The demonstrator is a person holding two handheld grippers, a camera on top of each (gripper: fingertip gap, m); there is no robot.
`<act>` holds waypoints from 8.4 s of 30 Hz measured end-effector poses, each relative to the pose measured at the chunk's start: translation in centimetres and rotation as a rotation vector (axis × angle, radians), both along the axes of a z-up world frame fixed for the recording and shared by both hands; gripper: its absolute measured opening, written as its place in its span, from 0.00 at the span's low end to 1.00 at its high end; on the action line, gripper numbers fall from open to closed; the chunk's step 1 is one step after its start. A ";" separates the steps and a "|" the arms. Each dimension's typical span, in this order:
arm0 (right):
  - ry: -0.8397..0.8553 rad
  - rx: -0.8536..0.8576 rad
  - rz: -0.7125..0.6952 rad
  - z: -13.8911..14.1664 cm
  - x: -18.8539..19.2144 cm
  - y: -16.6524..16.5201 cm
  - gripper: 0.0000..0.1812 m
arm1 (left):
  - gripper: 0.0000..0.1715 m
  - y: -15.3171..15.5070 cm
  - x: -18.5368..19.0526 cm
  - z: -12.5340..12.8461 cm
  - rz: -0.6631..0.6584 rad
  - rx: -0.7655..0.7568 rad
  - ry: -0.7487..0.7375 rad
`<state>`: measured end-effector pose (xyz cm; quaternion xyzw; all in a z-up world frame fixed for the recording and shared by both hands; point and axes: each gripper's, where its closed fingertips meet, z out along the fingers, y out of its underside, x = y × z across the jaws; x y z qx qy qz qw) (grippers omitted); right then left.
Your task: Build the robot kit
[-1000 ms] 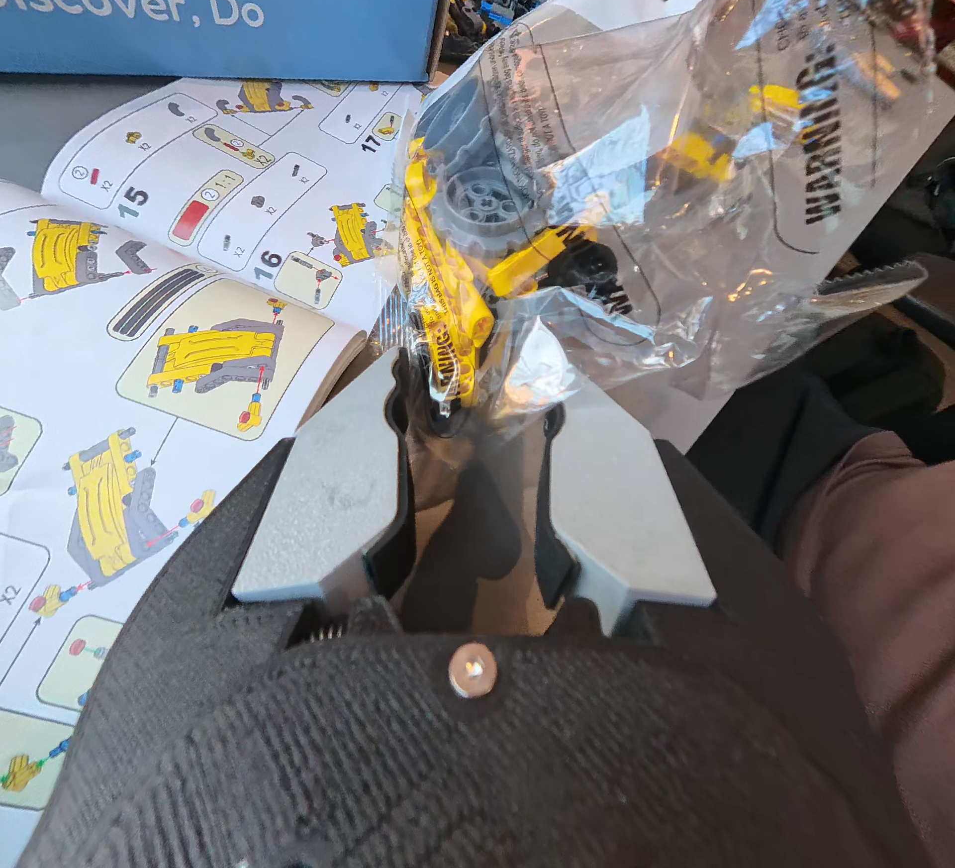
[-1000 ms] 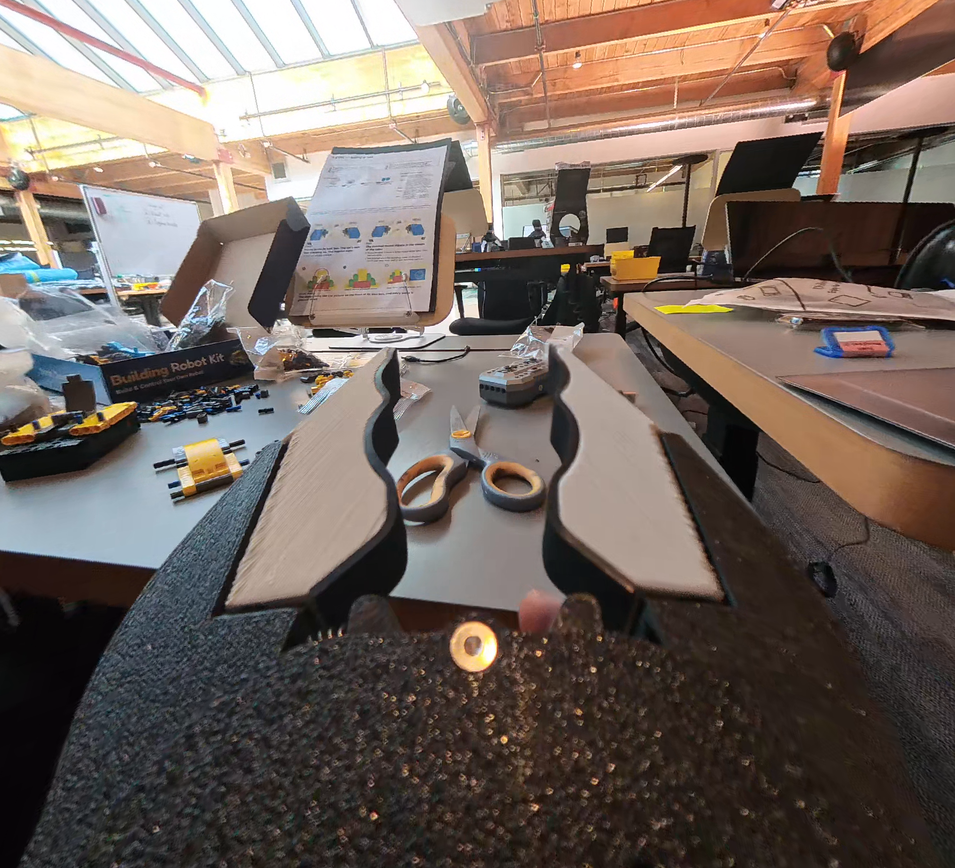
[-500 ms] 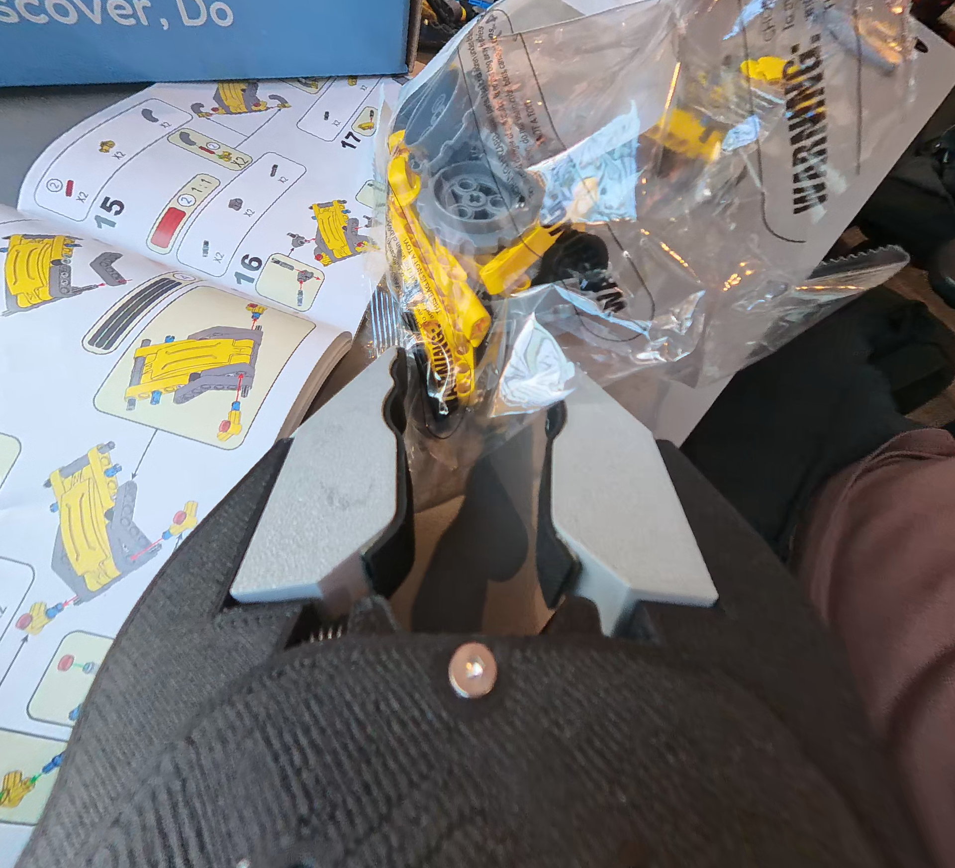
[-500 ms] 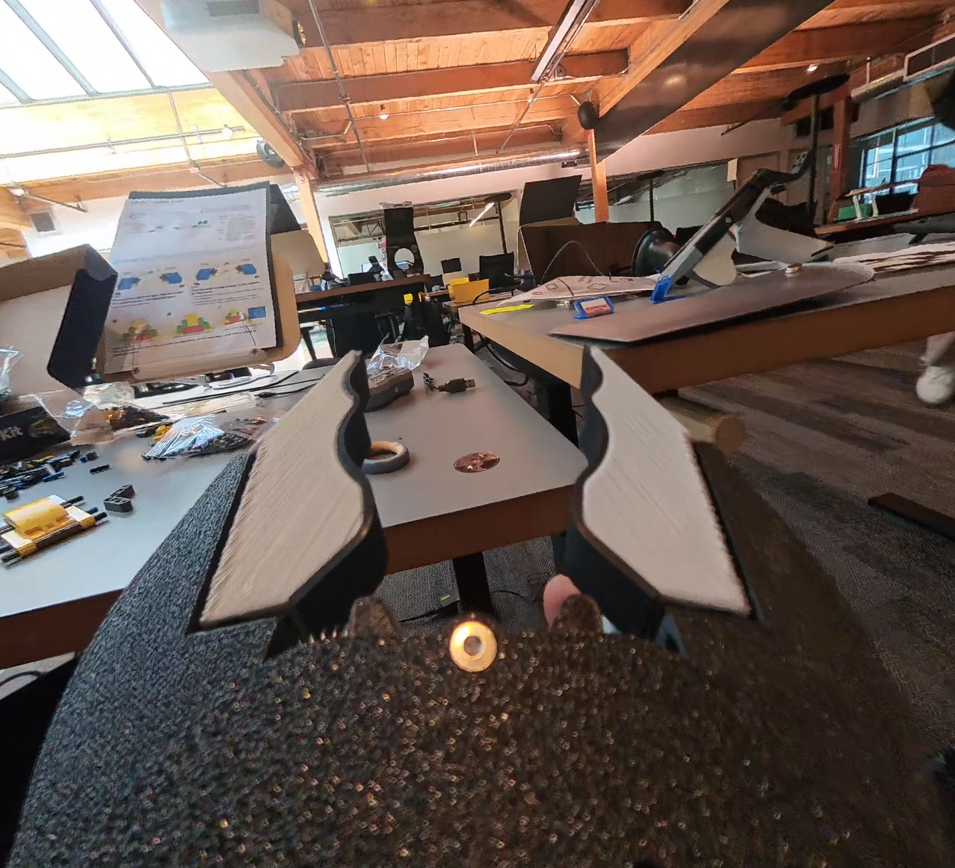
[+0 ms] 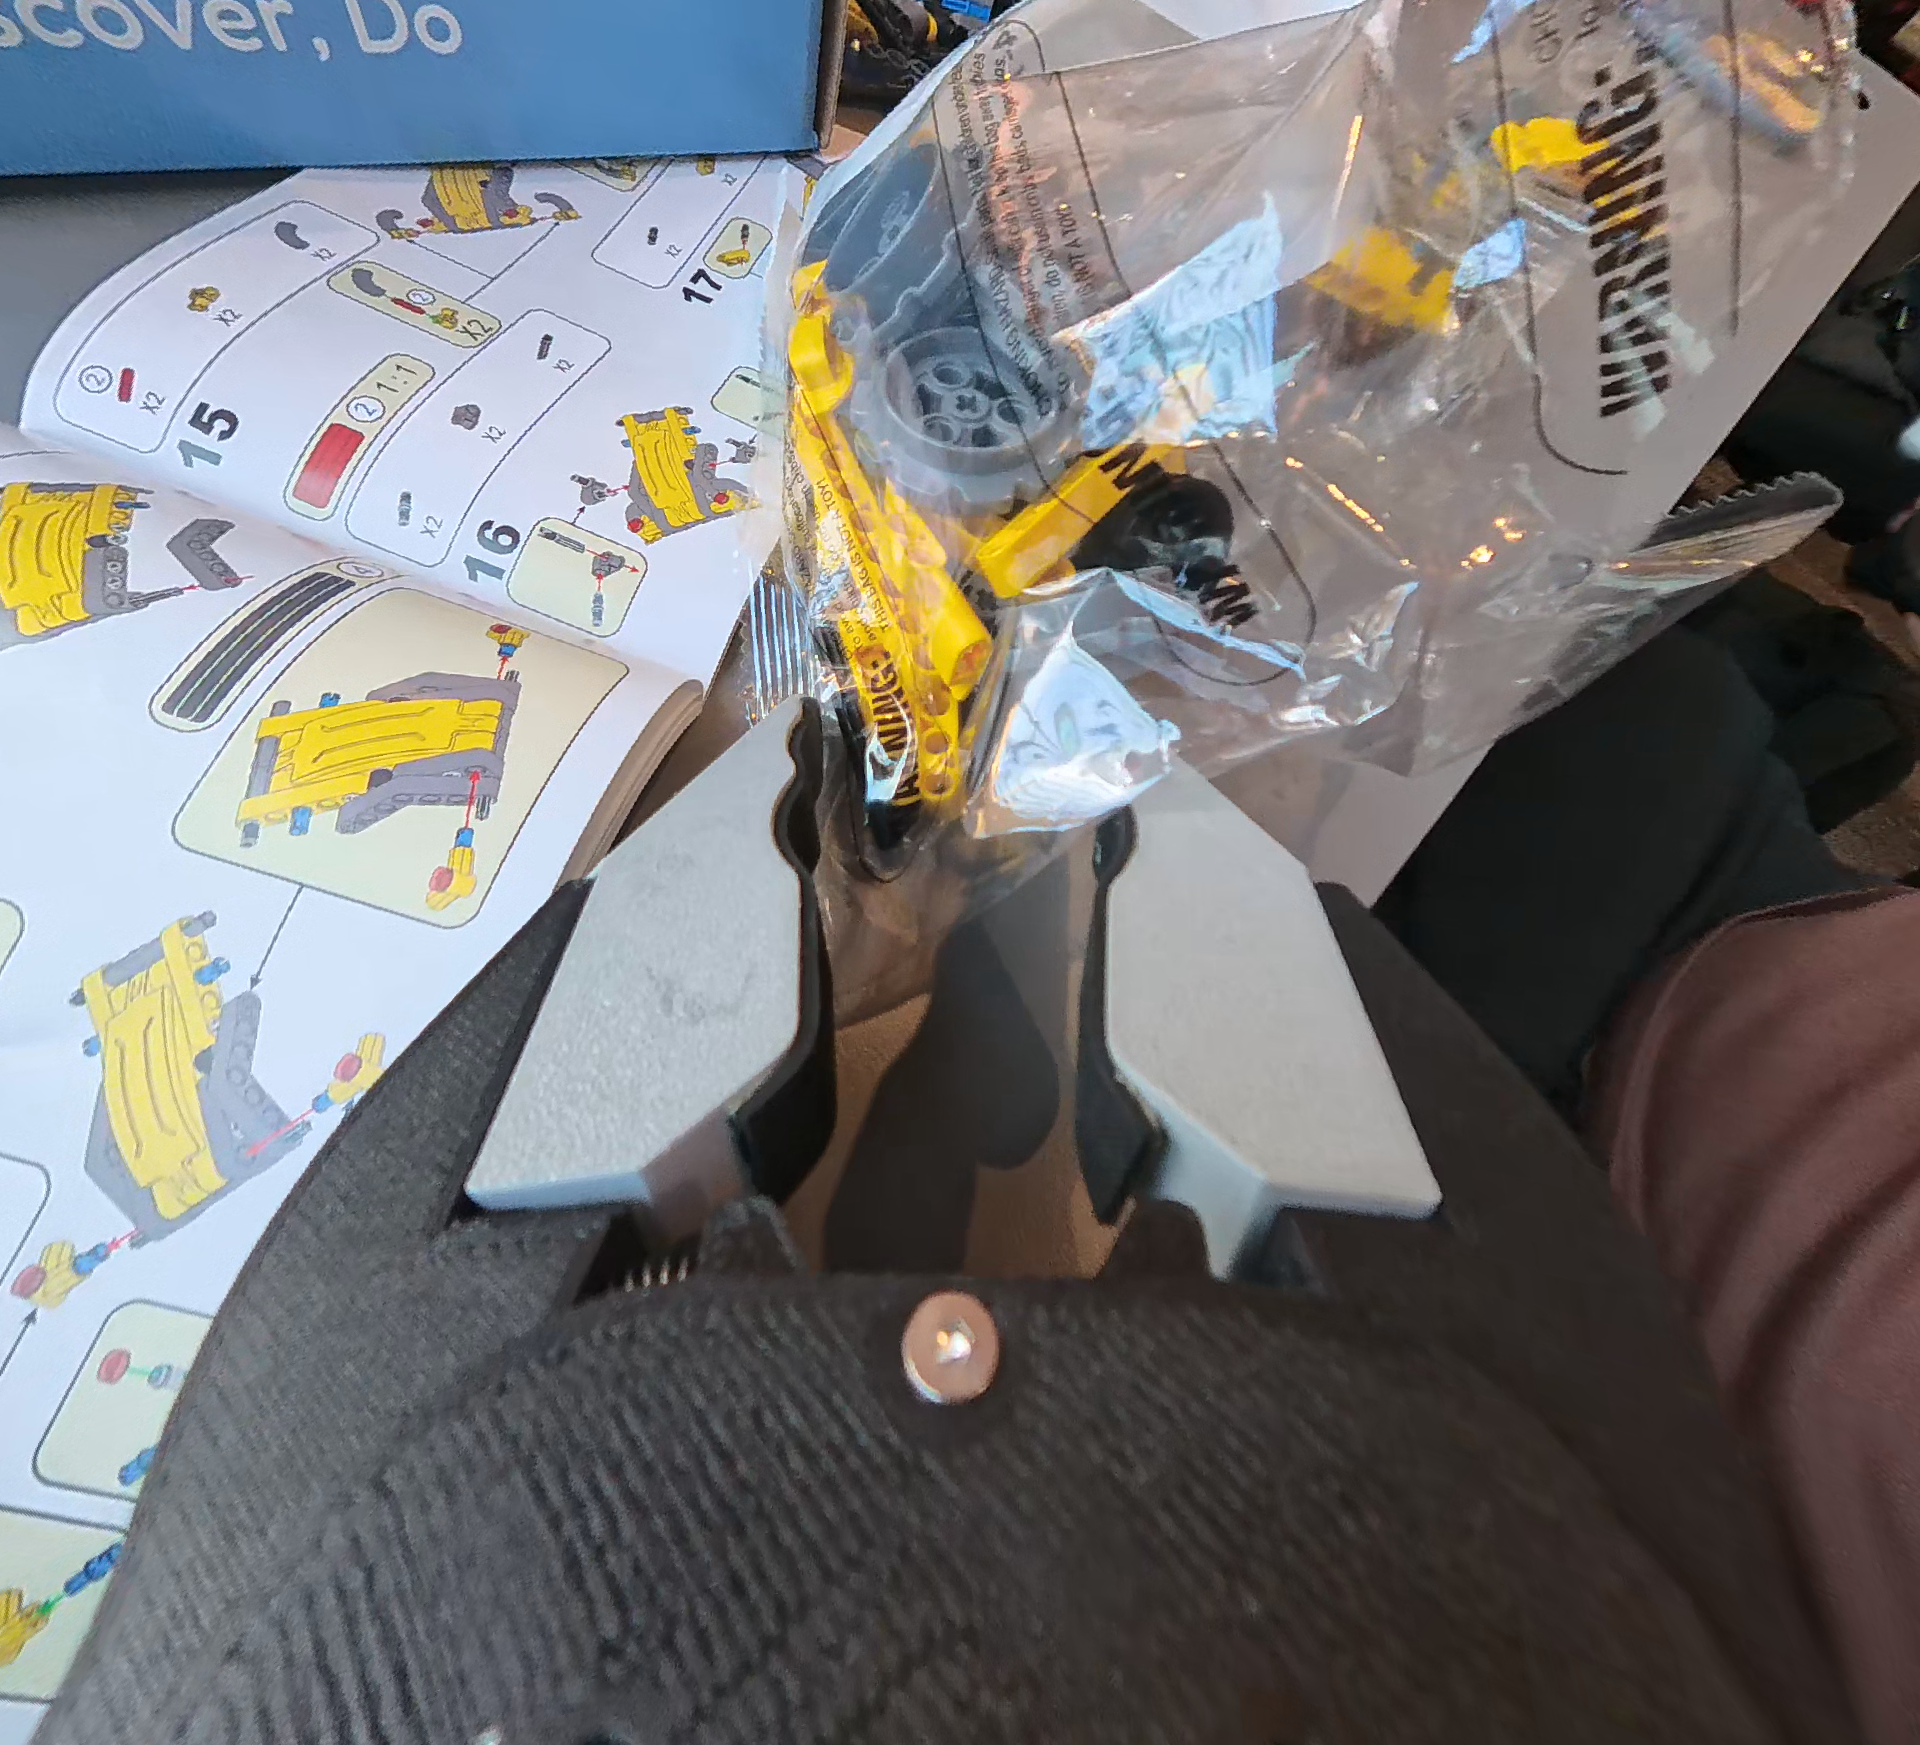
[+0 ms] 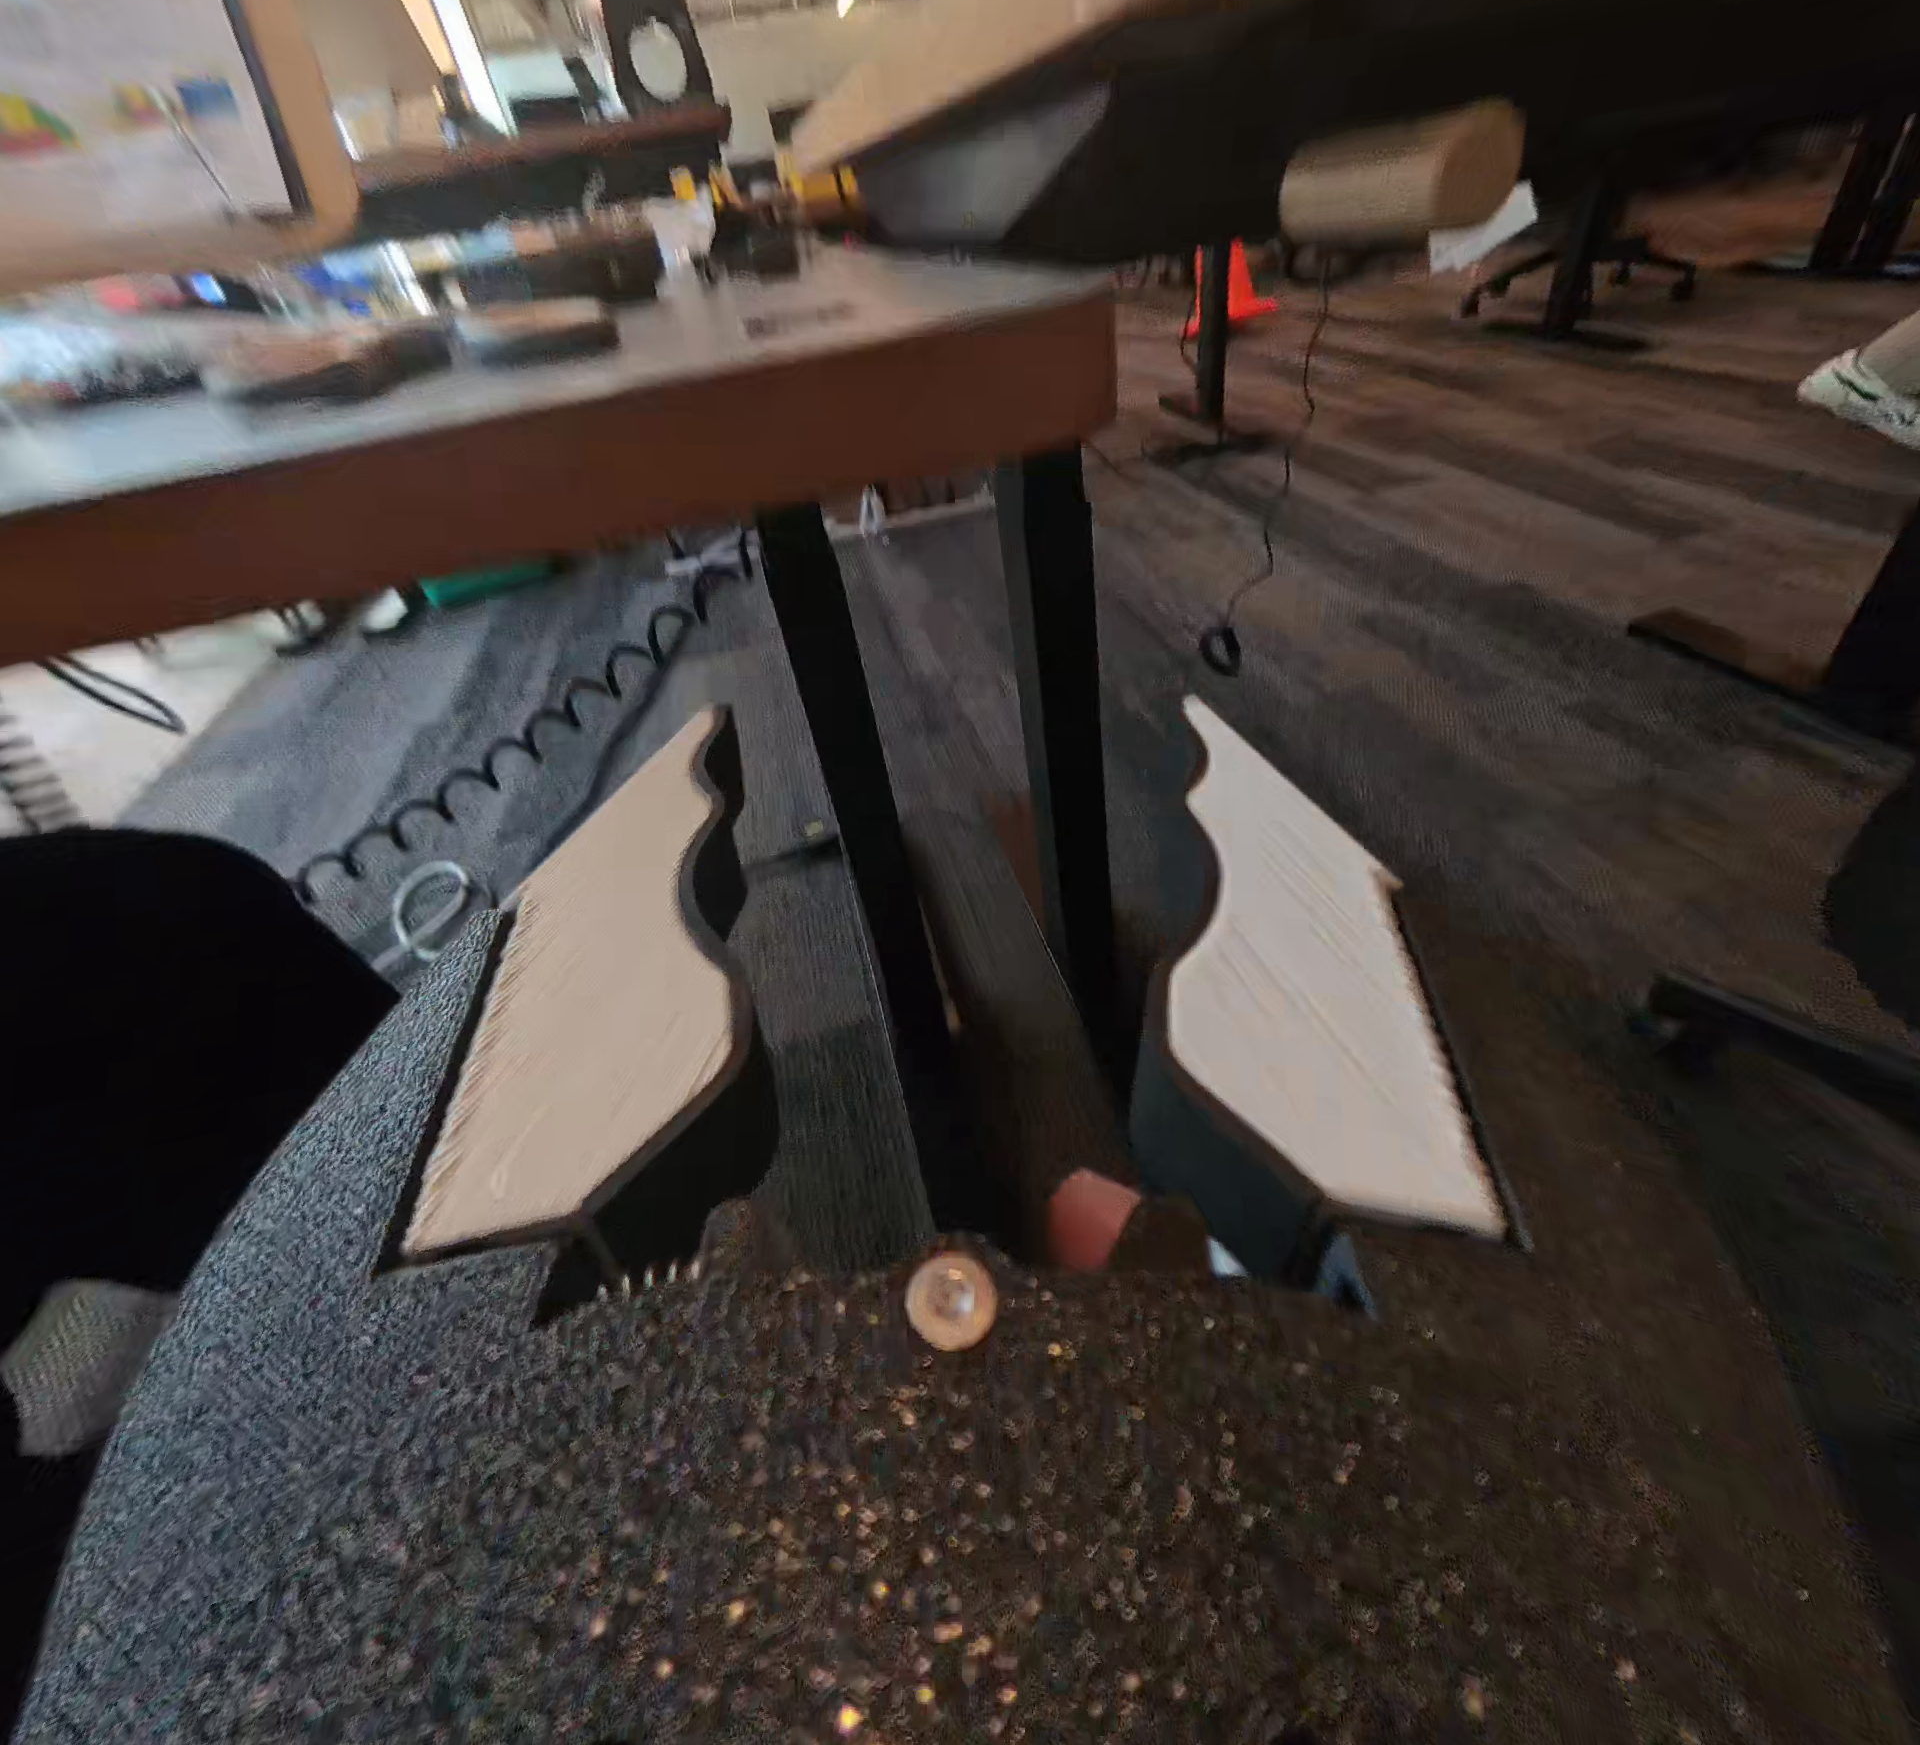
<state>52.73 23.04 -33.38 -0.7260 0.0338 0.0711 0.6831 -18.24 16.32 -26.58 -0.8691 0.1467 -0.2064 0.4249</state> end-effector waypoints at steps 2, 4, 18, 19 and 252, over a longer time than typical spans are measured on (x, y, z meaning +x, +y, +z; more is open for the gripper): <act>-0.053 -0.110 -0.009 -4.3 -0.9 -0.4 0.44 | 0.28 0.0 0.0 0.0 0.001 0.001 -0.002; -0.096 -0.205 -0.009 -8.1 -2.0 -1.0 0.44 | 0.29 0.0 0.0 0.0 0.000 0.003 -0.002; -0.140 -0.488 0.048 -21.3 -5.5 -9.7 0.44 | 0.29 -0.2 0.2 0.1 -0.019 0.001 -0.017; -0.146 -0.507 0.063 -22.1 -5.9 -10.3 0.44 | 0.29 -0.1 0.2 0.1 -0.018 0.002 -0.014; -0.513 -1.046 0.711 6.2 -18.2 14.3 0.58 | 0.19 -0.6 0.9 3.0 -0.058 0.229 -0.078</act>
